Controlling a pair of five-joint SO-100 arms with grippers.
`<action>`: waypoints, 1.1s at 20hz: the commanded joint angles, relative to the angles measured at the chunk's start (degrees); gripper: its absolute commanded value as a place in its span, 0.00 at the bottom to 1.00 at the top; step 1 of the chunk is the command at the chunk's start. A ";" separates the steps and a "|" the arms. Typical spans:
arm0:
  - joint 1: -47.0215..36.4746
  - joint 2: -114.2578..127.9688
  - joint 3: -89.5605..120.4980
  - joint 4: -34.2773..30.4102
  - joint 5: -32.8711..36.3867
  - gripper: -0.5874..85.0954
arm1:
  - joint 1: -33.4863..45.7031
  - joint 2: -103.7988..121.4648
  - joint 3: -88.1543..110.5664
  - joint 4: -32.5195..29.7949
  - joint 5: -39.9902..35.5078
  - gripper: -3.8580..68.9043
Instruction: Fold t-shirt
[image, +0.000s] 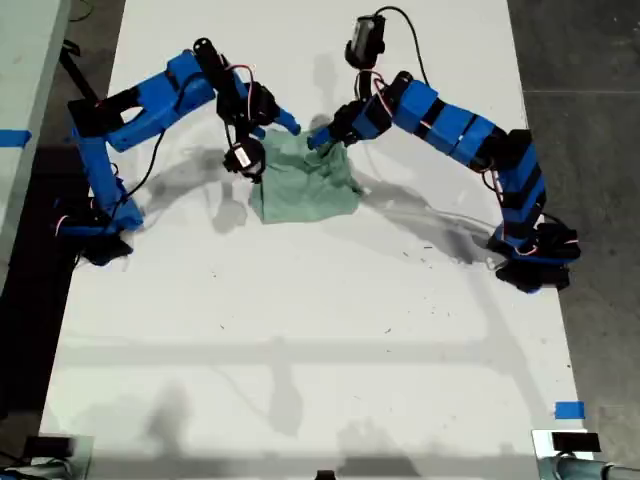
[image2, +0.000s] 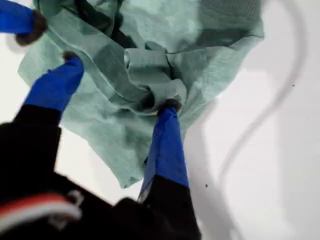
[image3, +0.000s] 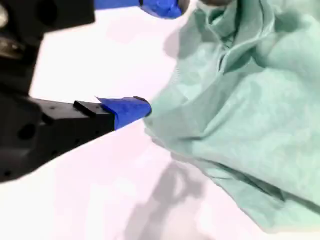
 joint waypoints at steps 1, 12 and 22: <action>-3.96 10.55 1.14 1.41 0.79 0.40 | 3.69 7.47 -2.64 4.04 -0.70 0.47; 2.99 54.58 45.97 -4.75 -4.39 0.28 | 3.96 50.63 39.99 9.14 0.88 0.35; 18.19 122.08 103.45 -14.41 -15.91 0.01 | -17.67 85.78 93.08 -13.71 21.88 0.04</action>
